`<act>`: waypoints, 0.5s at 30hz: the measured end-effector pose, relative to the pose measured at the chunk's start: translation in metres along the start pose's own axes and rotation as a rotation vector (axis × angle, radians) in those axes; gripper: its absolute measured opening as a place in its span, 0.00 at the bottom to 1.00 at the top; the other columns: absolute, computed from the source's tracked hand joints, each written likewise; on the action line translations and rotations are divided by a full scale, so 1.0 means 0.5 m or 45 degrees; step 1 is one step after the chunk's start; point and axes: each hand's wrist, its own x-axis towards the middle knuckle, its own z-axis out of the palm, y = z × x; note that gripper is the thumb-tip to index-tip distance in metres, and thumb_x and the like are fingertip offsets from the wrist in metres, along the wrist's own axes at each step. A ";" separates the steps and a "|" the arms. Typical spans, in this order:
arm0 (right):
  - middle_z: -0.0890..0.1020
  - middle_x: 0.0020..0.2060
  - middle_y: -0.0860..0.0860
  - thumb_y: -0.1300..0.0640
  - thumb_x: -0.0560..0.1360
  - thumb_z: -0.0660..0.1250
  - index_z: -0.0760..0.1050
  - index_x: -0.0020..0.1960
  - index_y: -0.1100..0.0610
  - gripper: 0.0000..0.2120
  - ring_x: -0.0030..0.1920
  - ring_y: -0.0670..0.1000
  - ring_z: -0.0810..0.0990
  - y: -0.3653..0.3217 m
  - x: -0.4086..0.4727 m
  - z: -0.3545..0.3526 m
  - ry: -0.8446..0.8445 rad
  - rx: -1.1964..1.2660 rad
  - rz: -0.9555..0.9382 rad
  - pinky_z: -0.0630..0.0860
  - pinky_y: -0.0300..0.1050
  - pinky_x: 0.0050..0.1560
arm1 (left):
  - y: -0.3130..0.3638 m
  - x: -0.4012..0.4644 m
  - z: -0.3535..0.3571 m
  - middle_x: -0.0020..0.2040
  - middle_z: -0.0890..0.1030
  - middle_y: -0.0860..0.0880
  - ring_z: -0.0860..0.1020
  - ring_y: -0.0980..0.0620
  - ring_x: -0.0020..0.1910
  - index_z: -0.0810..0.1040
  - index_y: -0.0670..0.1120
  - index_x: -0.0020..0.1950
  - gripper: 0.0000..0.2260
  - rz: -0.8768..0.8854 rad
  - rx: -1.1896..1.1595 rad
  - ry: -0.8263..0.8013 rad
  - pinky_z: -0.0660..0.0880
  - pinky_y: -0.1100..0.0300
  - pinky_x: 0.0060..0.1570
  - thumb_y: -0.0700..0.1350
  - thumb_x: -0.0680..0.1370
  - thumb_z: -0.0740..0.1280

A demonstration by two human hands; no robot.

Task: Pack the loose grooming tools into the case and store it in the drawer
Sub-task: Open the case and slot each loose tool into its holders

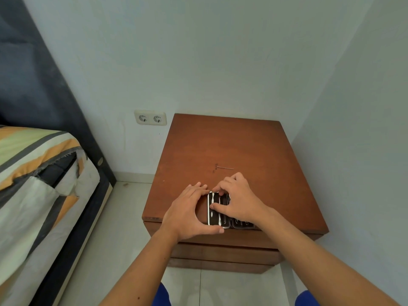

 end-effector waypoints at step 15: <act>0.71 0.57 0.39 0.31 0.69 0.71 0.79 0.66 0.41 0.28 0.63 0.47 0.63 0.000 -0.037 -0.008 -0.122 -0.035 -0.051 0.61 0.46 0.64 | -0.003 0.003 0.004 0.81 0.63 0.61 0.53 0.61 0.82 0.66 0.56 0.80 0.53 0.022 0.018 0.001 0.55 0.52 0.82 0.80 0.60 0.73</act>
